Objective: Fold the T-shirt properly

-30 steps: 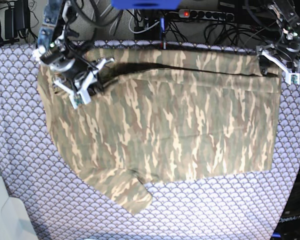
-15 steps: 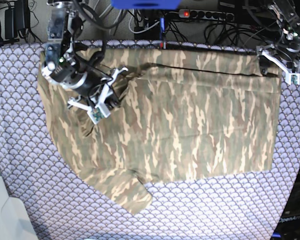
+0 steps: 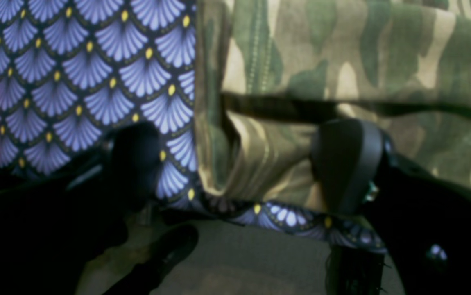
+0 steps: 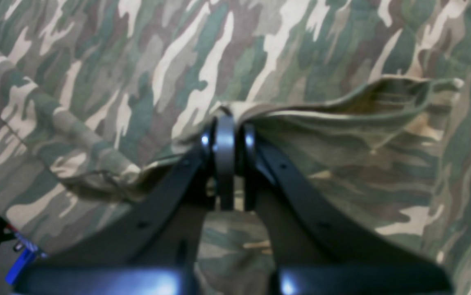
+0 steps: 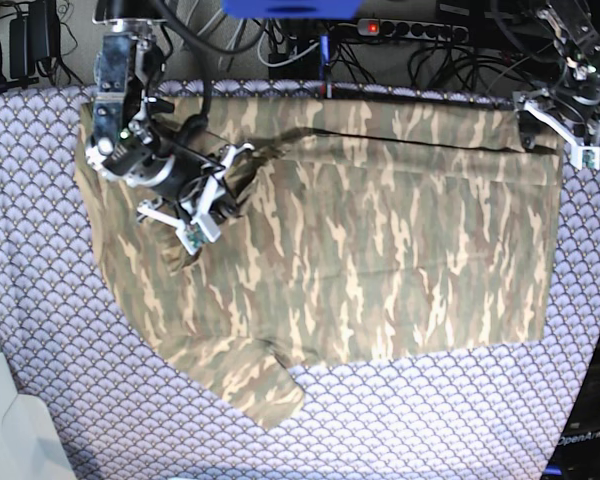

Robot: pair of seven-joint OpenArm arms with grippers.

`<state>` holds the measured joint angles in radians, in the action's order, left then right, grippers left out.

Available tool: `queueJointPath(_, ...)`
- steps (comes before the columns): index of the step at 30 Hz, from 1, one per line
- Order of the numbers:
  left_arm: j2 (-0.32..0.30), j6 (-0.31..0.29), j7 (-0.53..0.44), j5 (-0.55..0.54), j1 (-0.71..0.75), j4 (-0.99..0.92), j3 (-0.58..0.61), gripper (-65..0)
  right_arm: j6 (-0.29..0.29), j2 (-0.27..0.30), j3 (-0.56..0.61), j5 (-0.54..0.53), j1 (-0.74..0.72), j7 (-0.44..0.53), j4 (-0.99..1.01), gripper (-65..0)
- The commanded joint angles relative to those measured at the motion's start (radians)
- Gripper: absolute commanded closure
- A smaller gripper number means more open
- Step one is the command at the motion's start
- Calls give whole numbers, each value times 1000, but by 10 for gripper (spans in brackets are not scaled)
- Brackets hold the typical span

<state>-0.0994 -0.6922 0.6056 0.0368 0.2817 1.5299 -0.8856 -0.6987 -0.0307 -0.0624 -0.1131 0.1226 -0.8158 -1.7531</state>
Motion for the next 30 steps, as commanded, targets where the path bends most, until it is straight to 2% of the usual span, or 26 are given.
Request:
queueJointPath(1, -10, -5, -2, 1, 0, 16, 0, -603, 1, -1, 2, -21, -13, 20, -17, -48)
queueJointPath(7, -10, -5, 0, 1, 0, 16, 0, -603, 1, 2, 13, -21, -13, 19, -20, -270)
queueJointPath(9, -10, -5, -2, 1, 0, 16, 0, -603, 1, 21, 37, -21, -10, 19, -23, -325)
queueJointPath(12, -16, -5, -2, 2, 1, 42, -2, -603, 1, 47, 63, -23, -10, 19, -24, -317)
queueJointPath(19, -16, -5, -2, 1, 4, 174, -2, -604, 1, 76, 19, -23, -2, 19, -41, -297)
queueJointPath(23, -13, -4, 3, -7, -23, 183, 3, -606, 1, 81, 16, -23, 24, 20, -58, -297)
queueJointPath(30, 50, -4, 6, -8, -69, 94, -4, -606, 1, 81, 8, -23, 35, 20, -60, -297)
